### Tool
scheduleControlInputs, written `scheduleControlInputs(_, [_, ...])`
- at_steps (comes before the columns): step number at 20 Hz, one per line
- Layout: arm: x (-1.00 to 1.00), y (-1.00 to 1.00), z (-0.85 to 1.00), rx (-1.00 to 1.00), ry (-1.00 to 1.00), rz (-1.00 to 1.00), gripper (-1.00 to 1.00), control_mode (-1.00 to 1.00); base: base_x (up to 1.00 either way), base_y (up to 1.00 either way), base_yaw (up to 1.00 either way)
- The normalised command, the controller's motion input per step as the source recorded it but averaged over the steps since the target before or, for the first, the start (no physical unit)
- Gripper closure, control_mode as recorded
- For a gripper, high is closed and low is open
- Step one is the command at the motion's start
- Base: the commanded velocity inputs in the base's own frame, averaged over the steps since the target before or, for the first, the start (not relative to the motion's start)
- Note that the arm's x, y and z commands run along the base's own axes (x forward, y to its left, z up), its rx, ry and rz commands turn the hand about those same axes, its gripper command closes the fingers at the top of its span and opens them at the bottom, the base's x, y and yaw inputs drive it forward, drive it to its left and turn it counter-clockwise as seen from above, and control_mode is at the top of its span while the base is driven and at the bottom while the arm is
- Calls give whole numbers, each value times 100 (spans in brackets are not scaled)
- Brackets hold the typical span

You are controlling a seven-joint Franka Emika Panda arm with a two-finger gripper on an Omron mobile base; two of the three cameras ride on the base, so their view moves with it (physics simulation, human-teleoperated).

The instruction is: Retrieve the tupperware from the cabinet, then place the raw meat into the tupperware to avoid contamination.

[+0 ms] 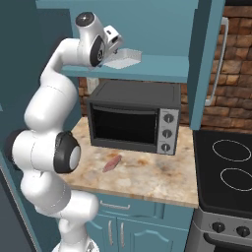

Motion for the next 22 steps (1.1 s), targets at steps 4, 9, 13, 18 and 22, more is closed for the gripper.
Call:
scheduleControlInputs(4, [19, 0, -4, 0, 0, 0, -100, -100, 0, 0, 0])
scheduleControlInputs(9, [18, 0, -6, 0, 0, 0, -100, -100, 0, 0, 0])
scheduleControlInputs(13, [17, 0, -9, 0, 0, 0, -100, -100, 0, 0, 0])
scheduleControlInputs(18, [18, 0, -10, 0, 0, 0, -100, -100, 0, 0, 0])
scheduleControlInputs(22, [18, 0, -5, 0, 0, 0, -100, -100, 0, 0, 0])
